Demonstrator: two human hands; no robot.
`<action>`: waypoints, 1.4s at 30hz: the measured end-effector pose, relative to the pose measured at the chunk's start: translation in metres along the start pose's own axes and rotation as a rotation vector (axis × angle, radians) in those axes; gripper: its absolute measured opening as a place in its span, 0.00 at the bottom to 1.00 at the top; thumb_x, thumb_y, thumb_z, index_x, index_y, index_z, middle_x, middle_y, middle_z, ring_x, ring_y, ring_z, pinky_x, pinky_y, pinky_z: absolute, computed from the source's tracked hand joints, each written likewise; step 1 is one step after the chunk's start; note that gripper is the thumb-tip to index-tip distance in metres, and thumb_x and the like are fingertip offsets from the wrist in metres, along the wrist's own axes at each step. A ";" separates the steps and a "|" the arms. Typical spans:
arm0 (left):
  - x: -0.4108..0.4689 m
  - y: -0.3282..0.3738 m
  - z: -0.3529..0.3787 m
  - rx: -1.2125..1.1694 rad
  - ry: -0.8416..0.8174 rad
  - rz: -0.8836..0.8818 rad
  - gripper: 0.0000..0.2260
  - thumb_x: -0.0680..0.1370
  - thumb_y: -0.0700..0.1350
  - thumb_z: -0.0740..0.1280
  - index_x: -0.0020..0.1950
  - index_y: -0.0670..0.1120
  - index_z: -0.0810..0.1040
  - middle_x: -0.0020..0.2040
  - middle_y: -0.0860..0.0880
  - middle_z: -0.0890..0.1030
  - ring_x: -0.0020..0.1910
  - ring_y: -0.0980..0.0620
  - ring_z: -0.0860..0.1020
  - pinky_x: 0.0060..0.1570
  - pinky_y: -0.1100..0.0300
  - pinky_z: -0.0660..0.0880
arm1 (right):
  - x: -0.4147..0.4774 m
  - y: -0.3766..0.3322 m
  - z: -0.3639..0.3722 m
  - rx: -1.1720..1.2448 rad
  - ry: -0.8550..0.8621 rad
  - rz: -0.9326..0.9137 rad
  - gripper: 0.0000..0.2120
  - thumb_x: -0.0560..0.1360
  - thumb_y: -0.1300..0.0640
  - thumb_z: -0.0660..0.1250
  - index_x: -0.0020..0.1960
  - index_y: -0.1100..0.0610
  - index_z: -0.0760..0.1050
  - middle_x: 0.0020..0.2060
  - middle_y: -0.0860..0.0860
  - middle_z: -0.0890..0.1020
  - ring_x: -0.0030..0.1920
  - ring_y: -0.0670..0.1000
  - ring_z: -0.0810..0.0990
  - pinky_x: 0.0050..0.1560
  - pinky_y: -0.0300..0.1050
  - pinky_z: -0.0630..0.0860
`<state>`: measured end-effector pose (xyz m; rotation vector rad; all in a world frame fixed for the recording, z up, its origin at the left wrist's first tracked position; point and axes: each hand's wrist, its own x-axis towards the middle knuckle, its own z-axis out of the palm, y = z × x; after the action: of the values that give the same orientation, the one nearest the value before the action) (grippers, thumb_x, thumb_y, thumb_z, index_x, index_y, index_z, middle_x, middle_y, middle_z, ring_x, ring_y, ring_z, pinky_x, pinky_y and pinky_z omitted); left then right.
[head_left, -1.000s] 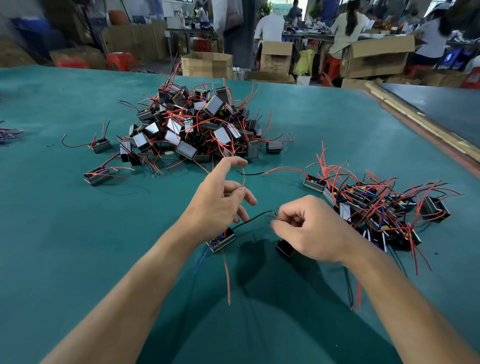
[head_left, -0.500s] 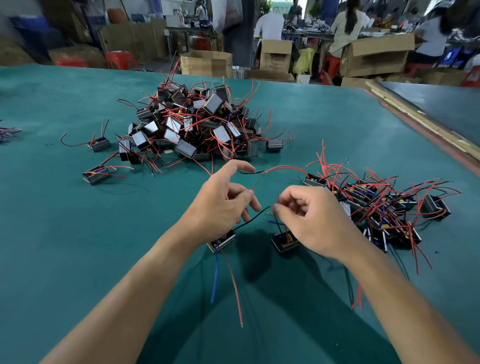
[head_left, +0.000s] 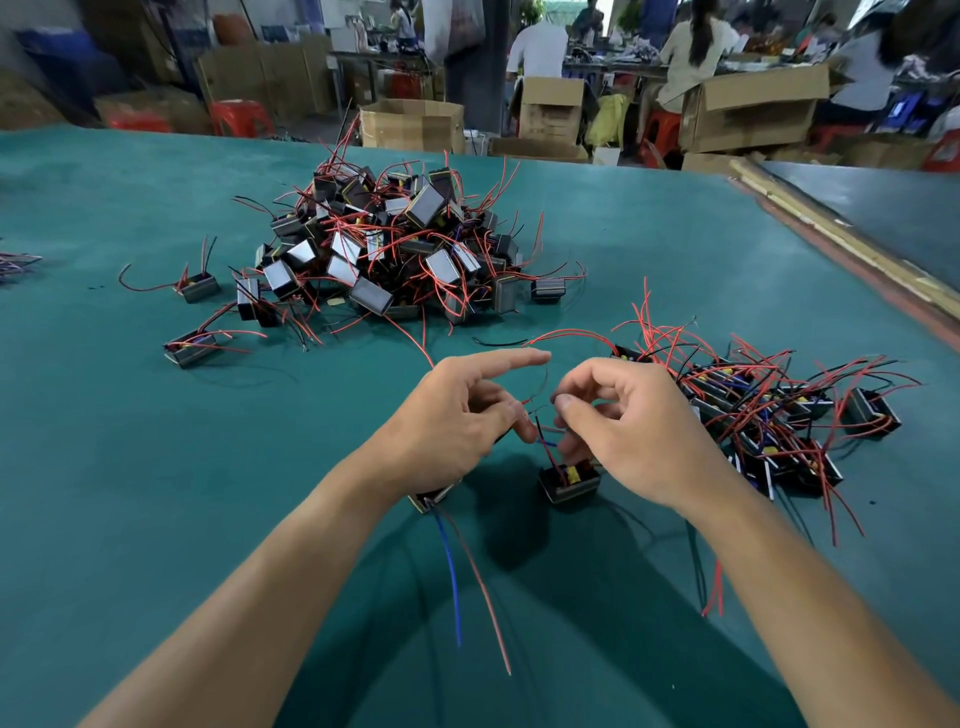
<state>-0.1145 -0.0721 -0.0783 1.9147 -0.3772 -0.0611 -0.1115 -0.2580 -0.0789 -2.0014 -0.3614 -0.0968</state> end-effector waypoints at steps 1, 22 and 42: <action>0.000 0.000 0.000 -0.013 -0.005 -0.004 0.23 0.79 0.30 0.60 0.68 0.52 0.75 0.35 0.49 0.84 0.31 0.47 0.65 0.33 0.53 0.66 | 0.000 0.000 0.000 0.000 -0.011 -0.002 0.09 0.77 0.64 0.67 0.40 0.54 0.78 0.31 0.46 0.82 0.30 0.50 0.84 0.37 0.59 0.83; -0.001 -0.003 -0.003 -0.033 0.019 -0.015 0.18 0.78 0.33 0.62 0.55 0.57 0.71 0.40 0.47 0.84 0.26 0.49 0.73 0.28 0.61 0.71 | -0.002 0.005 0.007 -0.204 -0.084 -0.045 0.09 0.73 0.59 0.72 0.34 0.52 0.78 0.26 0.48 0.78 0.27 0.43 0.72 0.32 0.42 0.71; -0.001 -0.003 -0.002 -0.047 0.064 -0.012 0.15 0.78 0.34 0.66 0.56 0.54 0.77 0.42 0.48 0.85 0.25 0.51 0.77 0.31 0.55 0.73 | 0.001 0.009 0.006 -0.168 -0.007 -0.018 0.05 0.67 0.51 0.67 0.34 0.51 0.77 0.27 0.46 0.80 0.28 0.46 0.76 0.33 0.48 0.75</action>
<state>-0.1143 -0.0694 -0.0810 1.8681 -0.3185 -0.0166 -0.1086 -0.2561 -0.0894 -2.1650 -0.3868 -0.1352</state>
